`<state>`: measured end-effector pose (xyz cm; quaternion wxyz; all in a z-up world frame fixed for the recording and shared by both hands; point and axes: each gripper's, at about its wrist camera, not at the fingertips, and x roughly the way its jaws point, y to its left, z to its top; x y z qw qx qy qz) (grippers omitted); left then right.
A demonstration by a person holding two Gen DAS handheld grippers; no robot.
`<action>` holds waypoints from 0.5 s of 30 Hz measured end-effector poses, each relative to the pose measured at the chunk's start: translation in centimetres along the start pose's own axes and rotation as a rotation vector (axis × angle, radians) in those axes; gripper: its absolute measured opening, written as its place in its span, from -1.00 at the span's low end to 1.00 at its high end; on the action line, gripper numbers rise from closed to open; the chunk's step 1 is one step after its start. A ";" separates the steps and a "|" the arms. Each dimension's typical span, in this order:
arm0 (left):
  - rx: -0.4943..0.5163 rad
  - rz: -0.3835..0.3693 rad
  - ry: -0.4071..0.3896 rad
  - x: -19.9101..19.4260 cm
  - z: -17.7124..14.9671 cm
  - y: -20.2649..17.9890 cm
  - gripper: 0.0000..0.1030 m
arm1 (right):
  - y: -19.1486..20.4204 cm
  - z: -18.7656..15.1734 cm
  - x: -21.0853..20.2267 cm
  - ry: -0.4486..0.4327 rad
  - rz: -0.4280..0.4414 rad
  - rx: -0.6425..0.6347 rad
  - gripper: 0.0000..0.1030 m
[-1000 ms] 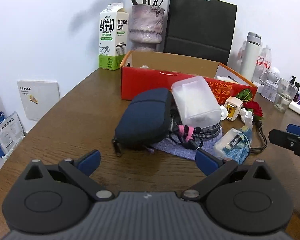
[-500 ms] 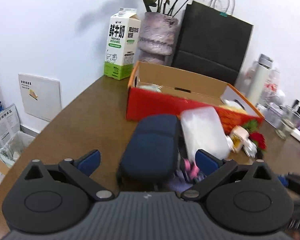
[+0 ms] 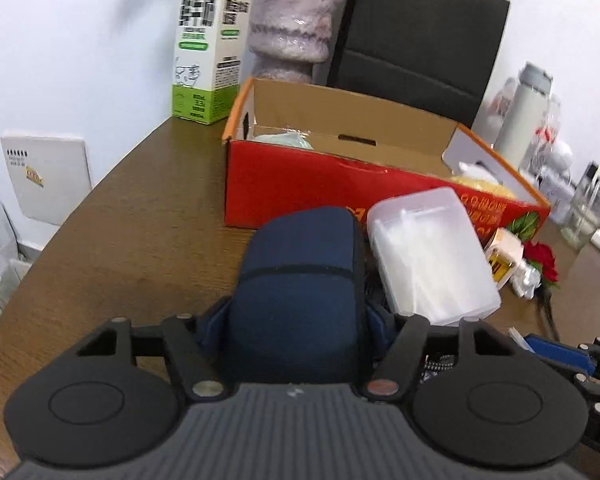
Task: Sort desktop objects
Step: 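Grasp the navy zip pouch with the left tool while the right tool grasps the blue-white packet, then carry the pouch and packet into the cardboard box while both tools open to release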
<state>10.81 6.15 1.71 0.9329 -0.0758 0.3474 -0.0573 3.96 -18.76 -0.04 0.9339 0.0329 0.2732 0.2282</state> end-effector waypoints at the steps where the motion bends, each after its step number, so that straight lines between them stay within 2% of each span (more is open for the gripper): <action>1: -0.011 -0.004 -0.007 -0.3 -0.1 0.2 0.30 | 0.0 0.0 -0.2 -0.010 -0.006 -0.002 -0.66; 6: -0.063 -0.023 -0.155 -3.4 -0.3 1.2 0.22 | -0.4 0.0 -1.0 -0.051 -0.012 0.006 -0.66; 10: -0.112 -0.030 -0.205 -4.6 -0.1 1.9 0.11 | -0.8 0.4 -2.4 -0.138 0.003 0.032 -0.68; 13: -0.129 -0.029 -0.231 -5.2 0.3 2.0 -0.15 | -1.5 0.7 -3.6 -0.215 0.002 0.075 -0.68; 15: -0.129 -0.013 -0.249 -5.7 0.5 2.0 -0.40 | -1.9 0.8 -4.0 -0.242 -0.016 0.098 -0.68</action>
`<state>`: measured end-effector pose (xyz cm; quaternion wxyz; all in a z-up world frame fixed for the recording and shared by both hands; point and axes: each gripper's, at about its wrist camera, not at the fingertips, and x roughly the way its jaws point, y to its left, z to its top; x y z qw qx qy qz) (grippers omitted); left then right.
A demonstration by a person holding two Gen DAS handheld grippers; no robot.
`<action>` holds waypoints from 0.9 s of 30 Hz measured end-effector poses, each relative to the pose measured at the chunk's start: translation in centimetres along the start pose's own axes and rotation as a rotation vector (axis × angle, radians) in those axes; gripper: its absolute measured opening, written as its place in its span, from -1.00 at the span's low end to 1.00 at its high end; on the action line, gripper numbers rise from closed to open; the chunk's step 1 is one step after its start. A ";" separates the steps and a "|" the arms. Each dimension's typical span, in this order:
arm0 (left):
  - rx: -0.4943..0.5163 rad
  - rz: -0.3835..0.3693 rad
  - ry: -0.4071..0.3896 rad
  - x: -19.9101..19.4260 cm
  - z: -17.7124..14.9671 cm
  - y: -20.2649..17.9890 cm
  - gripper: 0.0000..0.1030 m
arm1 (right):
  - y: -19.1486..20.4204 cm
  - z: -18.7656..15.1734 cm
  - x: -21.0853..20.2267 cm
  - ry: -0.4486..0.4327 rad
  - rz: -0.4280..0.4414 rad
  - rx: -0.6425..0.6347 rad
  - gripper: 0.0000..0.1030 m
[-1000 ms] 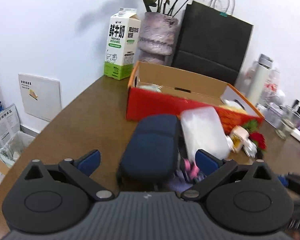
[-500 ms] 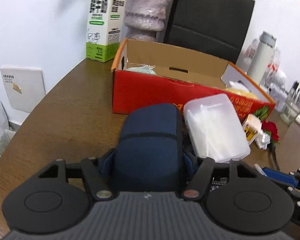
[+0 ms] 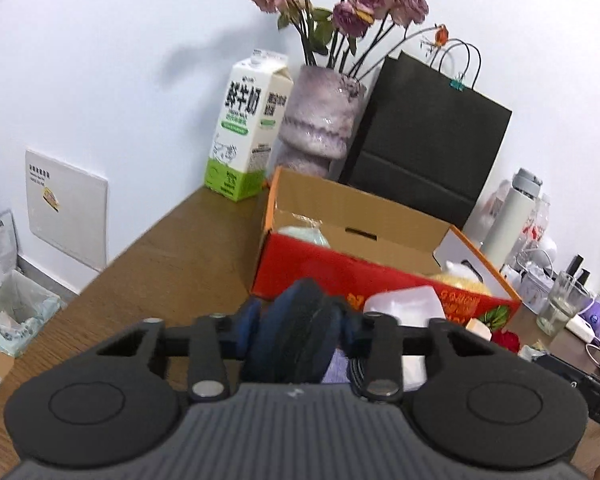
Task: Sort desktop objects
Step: 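Carry the pouch and packet into the cardboard box while both tools open to release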
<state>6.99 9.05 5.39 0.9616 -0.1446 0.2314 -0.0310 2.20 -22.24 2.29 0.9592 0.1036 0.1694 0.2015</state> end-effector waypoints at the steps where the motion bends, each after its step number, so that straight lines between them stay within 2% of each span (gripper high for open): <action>1: 0.001 0.008 -0.016 -0.2 0.1 0.0 -0.41 | -0.2 0.1 0.0 -0.005 -0.008 0.013 -0.68; 5: 0.022 0.001 -0.026 -0.6 0.2 -0.3 -0.44 | -0.7 0.2 0.1 -0.005 -0.025 0.033 -0.68; 9: 0.017 0.043 -0.070 -1.5 0.6 -0.9 -0.48 | -0.4 0.0 0.4 0.001 -0.018 0.015 -0.68; 11: 0.034 0.038 -0.097 -2.2 1.6 -1.5 -0.48 | -0.5 0.2 0.1 -0.010 -0.010 0.025 -0.68; 13: 0.043 0.021 -0.090 -2.3 3.2 -2.0 -0.47 | -0.7 1.3 -0.1 -0.019 -0.018 0.028 -0.68; 16: 0.072 0.000 -0.076 -1.1 6.3 -3.4 -0.47 | -1.0 4.5 0.2 -0.041 -0.027 0.000 -0.68; 18: 0.103 -0.009 -0.072 1.0 8.8 -4.8 -0.47 | -1.4 7.5 1.3 -0.051 -0.039 -0.015 -0.68; 21: 0.135 0.004 -0.026 5.6 11.7 -7.0 -0.47 | -2.9 11.7 4.8 -0.029 -0.057 0.045 -0.68; 24: 0.199 0.030 0.043 11.4 13.4 -9.1 -0.46 | -5.0 14.5 10.5 0.071 -0.083 0.115 -0.68; 27: 0.225 0.095 0.136 17.3 13.7 -9.8 -0.47 | -7.1 15.3 16.3 0.185 -0.130 0.151 -0.68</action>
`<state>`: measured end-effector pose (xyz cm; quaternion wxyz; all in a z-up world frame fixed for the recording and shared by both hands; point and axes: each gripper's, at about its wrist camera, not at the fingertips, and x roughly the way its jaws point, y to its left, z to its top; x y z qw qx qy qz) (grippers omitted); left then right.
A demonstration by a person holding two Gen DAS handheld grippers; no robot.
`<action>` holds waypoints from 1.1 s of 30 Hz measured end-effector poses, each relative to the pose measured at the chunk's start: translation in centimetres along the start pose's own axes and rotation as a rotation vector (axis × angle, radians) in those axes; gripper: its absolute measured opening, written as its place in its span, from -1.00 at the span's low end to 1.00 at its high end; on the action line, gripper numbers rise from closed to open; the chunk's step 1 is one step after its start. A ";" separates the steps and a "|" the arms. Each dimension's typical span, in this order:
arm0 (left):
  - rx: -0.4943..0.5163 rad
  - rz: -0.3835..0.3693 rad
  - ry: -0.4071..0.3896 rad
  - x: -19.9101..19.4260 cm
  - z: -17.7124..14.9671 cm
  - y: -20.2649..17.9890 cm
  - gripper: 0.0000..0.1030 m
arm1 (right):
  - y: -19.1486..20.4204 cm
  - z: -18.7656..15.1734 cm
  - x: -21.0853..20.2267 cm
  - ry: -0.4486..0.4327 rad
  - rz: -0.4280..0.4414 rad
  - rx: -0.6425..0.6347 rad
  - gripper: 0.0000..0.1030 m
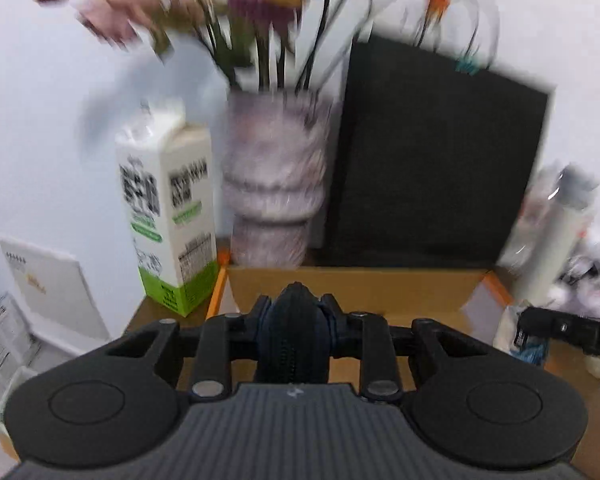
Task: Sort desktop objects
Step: 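Carry the pouch and packet into the cardboard box while both tools open to release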
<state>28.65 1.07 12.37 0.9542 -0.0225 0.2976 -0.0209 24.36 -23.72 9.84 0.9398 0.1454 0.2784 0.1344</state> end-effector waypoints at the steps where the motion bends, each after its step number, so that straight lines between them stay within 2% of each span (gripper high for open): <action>1: -0.001 0.018 0.025 1.5 0.1 -0.1 -0.47 | -0.5 0.4 1.9 0.033 -0.012 0.025 -0.68; 5: 0.038 0.059 0.073 5.4 -0.2 0.0 -0.47 | -1.7 1.1 8.9 0.191 -0.073 0.094 -0.68; 7: 0.107 0.075 0.122 7.1 -0.3 -0.6 -0.43 | -2.1 0.9 11.9 0.248 -0.101 0.133 -0.68; 8: 0.132 0.079 0.113 7.4 -0.4 -1.0 -0.39 | -2.1 0.9 13.3 0.273 -0.111 0.148 -0.68; 10: 0.171 0.063 0.117 7.6 -0.2 -1.7 -0.23 | -1.7 1.1 15.7 0.305 -0.133 0.170 -0.68; 12: 0.162 0.013 0.121 7.7 0.4 -2.0 0.30 | -1.2 1.1 17.4 0.316 -0.148 0.186 -0.62; 14: 0.147 -0.014 0.102 7.3 1.0 -2.1 0.37 | -0.9 1.2 18.2 0.328 -0.189 0.196 -0.59; 17: 0.139 -0.017 0.078 6.3 1.6 -2.0 0.42 | -0.7 1.4 17.4 0.308 -0.223 0.184 -0.37; 19: 0.143 0.001 0.084 5.9 2.0 -2.0 0.45 | -1.1 1.8 15.8 0.278 -0.214 0.198 -0.35; 24: 0.141 0.067 0.119 4.2 2.1 -1.1 0.72 | -1.4 2.8 11.3 0.230 -0.225 0.176 -0.14; 28: 0.146 0.126 0.183 2.3 1.4 -0.6 0.74 | -1.2 2.8 7.8 0.216 -0.214 0.128 -0.13; 30: 0.125 0.157 0.202 1.1 1.1 -0.1 0.82 | -0.4 2.5 5.8 0.210 -0.220 0.077 -0.13; 33: 0.059 0.154 0.214 -1.5 -0.3 1.0 0.97 | -0.3 2.5 2.7 0.185 -0.219 0.004 -0.12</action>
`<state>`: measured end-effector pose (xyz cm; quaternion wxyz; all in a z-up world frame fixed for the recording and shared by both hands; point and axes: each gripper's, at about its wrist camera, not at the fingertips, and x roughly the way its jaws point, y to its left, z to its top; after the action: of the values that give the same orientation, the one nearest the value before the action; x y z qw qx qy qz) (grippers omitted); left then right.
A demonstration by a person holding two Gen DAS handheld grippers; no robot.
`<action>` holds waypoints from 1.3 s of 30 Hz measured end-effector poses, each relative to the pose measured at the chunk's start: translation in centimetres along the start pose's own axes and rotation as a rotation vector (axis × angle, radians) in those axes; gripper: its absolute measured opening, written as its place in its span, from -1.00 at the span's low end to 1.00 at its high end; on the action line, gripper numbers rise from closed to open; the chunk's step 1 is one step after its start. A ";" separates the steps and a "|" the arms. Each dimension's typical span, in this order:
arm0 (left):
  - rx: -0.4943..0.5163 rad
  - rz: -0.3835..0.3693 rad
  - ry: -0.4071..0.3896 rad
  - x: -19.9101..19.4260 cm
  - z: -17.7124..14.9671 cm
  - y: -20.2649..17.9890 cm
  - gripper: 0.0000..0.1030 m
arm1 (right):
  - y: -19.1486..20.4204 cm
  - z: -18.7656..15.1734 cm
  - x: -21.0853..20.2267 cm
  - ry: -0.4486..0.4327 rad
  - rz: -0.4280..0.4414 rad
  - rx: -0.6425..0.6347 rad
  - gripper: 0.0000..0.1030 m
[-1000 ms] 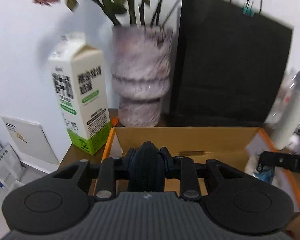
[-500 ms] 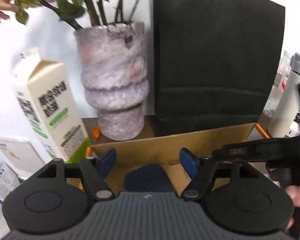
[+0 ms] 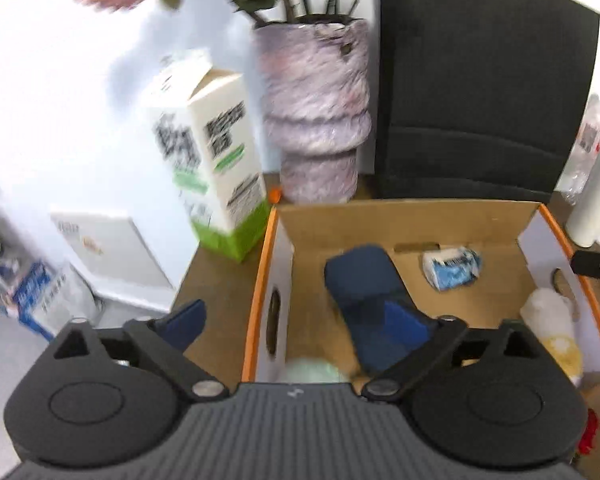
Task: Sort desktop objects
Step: 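Withdraw both tools from the box back over the table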
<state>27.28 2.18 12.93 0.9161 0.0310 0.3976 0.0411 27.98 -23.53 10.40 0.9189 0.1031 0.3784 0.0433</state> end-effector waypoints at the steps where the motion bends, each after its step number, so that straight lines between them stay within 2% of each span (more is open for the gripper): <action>1: -0.002 -0.001 -0.006 -0.7 -1.0 0.2 0.97 | 0.3 -0.4 -0.9 -0.016 0.003 -0.025 -0.10; 3: 0.008 0.013 -0.019 -1.9 -3.2 0.1 1.00 | 0.7 -2.1 -3.0 -0.051 0.010 -0.083 0.17; 4: 0.014 0.015 -0.018 -2.4 -4.3 0.1 1.00 | 0.7 -2.9 -3.8 -0.069 0.016 -0.106 0.23; 6: 0.005 0.006 -0.017 -3.3 -6.4 0.2 1.00 | 0.9 -5.3 -5.5 -0.097 0.026 -0.169 0.26; 8: -0.009 -0.034 -0.026 -4.4 -8.7 0.6 1.00 | 0.7 -7.6 -7.0 -0.116 0.026 -0.196 0.28; 12: -0.017 -0.081 -0.082 -6.3 -13.9 1.2 1.00 | -0.1 -12.7 -9.5 -0.158 0.067 -0.200 0.59; 16: -0.082 -0.125 -0.075 -7.2 -19.5 1.5 1.00 | -0.7 -18.3 -11.1 -0.176 0.037 -0.241 0.59; 19: -0.099 -0.076 -0.070 -8.3 -23.6 0.9 1.00 | -1.3 -21.9 -12.3 -0.180 0.035 -0.232 0.60; 21: -0.093 -0.028 -0.104 -9.6 -26.1 0.4 1.00 | -1.4 -24.2 -13.4 -0.196 0.027 -0.235 0.64; 23: -0.083 -0.029 -0.121 -10.6 -27.5 0.4 1.00 | -1.3 -26.1 -14.7 -0.234 0.033 -0.227 0.72; 26: -0.063 -0.082 -0.141 -11.7 -27.8 0.4 1.00 | -1.3 -27.8 -16.5 -0.283 0.049 -0.210 0.76; 29: -0.033 -0.085 -0.170 -11.8 -26.4 -0.7 1.00 | -1.0 -27.9 -17.8 -0.348 0.039 -0.232 0.79; 31: -0.006 -0.100 -0.199 -11.7 -25.2 -1.7 1.00 | -0.6 -27.6 -18.8 -0.424 0.016 -0.258 0.86; 32: 0.002 -0.108 -0.215 -11.7 -24.8 -2.0 1.00 | -0.4 -27.6 -19.1 -0.465 0.001 -0.272 0.96; 34: 0.014 -0.145 -0.241 -11.0 -23.5 -2.8 1.00 | -0.1 -27.6 -19.6 -0.538 -0.037 -0.304 1.00; 36: 0.030 -0.154 -0.233 -9.7 -21.4 -3.6 1.00 | 0.0 -27.1 -19.4 -0.550 -0.060 -0.339 1.00; 38: 0.057 -0.136 -0.220 -8.4 -19.3 -4.5 1.00 | -0.4 -25.2 -18.4 -0.511 -0.047 -0.365 1.00; 39: 0.083 -0.160 -0.226 -7.8 -18.3 -4.9 1.00 | -0.9 -24.1 -17.7 -0.474 -0.042 -0.353 1.00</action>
<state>8.84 -3.09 5.72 0.9533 0.0416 0.2945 -0.0523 -1.54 -23.42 5.71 0.9861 -0.0590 0.1417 0.0640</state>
